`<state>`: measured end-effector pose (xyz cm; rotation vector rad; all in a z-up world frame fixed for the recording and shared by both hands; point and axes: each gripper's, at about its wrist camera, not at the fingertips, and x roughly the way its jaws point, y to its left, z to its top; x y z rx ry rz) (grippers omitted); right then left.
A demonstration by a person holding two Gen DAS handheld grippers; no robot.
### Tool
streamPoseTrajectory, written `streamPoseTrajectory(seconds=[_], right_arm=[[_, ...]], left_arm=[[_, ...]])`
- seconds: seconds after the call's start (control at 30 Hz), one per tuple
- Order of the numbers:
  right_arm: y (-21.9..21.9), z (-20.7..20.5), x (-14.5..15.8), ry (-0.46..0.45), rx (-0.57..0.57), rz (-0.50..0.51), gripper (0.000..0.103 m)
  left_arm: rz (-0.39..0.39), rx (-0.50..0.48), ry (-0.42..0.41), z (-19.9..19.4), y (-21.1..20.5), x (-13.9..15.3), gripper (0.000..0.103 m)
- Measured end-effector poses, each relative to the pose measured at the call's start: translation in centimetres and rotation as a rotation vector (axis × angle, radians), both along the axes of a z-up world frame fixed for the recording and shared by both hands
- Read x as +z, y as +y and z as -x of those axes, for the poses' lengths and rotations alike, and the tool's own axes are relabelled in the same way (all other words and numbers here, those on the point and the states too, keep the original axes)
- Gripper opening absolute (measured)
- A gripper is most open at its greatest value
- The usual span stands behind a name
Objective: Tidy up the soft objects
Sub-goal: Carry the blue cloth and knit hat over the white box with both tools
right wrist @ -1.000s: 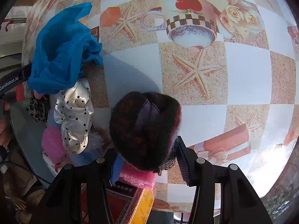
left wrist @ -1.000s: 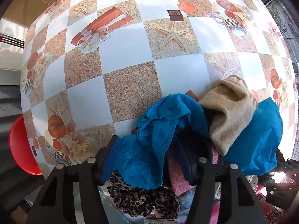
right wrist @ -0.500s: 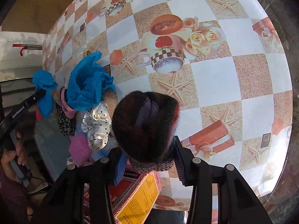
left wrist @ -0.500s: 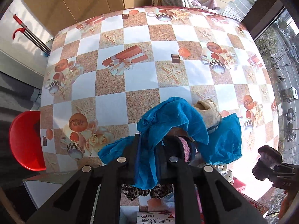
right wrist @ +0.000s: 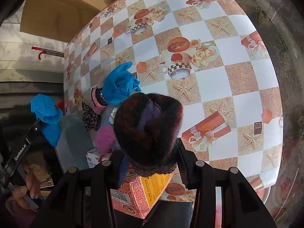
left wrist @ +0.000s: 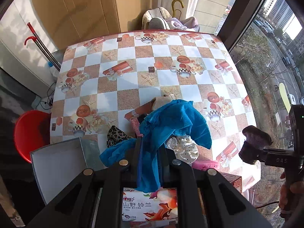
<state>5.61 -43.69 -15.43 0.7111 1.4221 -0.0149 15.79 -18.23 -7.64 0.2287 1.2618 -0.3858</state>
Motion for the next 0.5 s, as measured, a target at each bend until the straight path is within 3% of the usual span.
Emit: streamPoseTrajectory(seconds=[0.17,0.5], right_arm=[[1.9,0.6,2.0,-0.037,0.042,-0.016,0.047],[11.4,-1.1,6.2,-0.130,0.230,-0.007,0.047]], left_arm=[[-0.014,0.070,-0.033,2.8,2.8,1.6,0.015],[0.013,0.225,-0.053,6.0,11.6,2.8,0.015]])
